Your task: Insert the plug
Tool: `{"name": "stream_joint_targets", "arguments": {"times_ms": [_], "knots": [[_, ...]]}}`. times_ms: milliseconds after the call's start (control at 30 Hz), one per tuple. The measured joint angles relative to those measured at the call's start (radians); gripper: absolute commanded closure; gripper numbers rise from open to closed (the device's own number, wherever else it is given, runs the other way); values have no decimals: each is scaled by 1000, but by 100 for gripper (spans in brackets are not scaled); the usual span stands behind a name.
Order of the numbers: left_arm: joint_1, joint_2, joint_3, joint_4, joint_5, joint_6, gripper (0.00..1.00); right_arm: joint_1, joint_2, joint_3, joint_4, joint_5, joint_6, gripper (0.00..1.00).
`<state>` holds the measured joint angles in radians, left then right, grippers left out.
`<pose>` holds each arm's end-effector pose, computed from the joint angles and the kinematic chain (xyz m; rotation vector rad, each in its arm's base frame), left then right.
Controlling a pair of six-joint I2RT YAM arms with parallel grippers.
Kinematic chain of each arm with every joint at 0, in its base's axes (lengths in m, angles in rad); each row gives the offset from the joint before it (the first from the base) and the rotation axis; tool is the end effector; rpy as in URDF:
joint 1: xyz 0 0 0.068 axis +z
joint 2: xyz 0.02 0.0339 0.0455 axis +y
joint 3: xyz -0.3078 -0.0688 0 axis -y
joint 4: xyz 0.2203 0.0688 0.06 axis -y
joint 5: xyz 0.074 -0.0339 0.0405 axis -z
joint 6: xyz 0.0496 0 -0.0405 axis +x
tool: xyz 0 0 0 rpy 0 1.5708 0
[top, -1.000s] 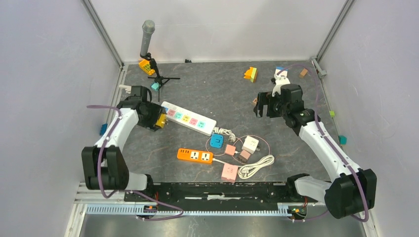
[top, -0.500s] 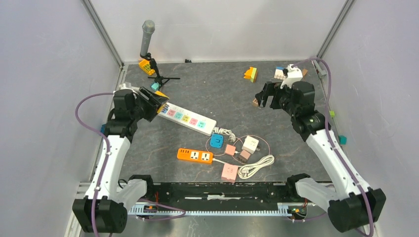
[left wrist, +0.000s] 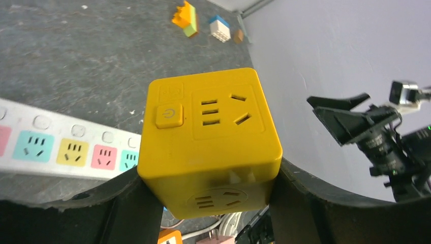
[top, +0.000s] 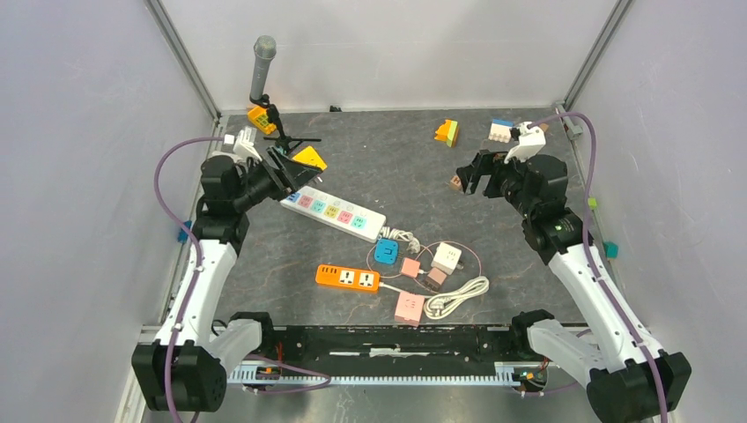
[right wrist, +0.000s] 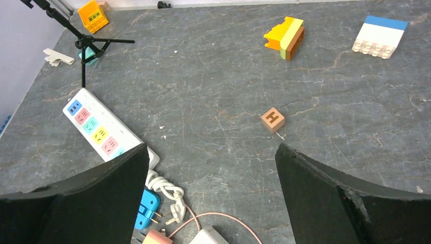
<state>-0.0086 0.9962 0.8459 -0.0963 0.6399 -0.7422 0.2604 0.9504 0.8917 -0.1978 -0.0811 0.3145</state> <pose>0.1896 -0.0312 0.3704 -0.2174 1.8978 -1.0987 0.1767 0.0512 0.3796 -0.0079 1.8529 0.4772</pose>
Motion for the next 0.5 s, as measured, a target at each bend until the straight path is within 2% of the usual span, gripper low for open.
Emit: {"name": "stream_joint_targets", "arguments": {"times_ms": [200, 500], "knots": [[-45, 9, -29, 140, 137, 29, 98, 0, 8, 8, 1, -51, -1, 2], [-278, 69, -30, 334, 263, 77, 98, 0, 68, 93, -47, -70, 33, 2]]}}
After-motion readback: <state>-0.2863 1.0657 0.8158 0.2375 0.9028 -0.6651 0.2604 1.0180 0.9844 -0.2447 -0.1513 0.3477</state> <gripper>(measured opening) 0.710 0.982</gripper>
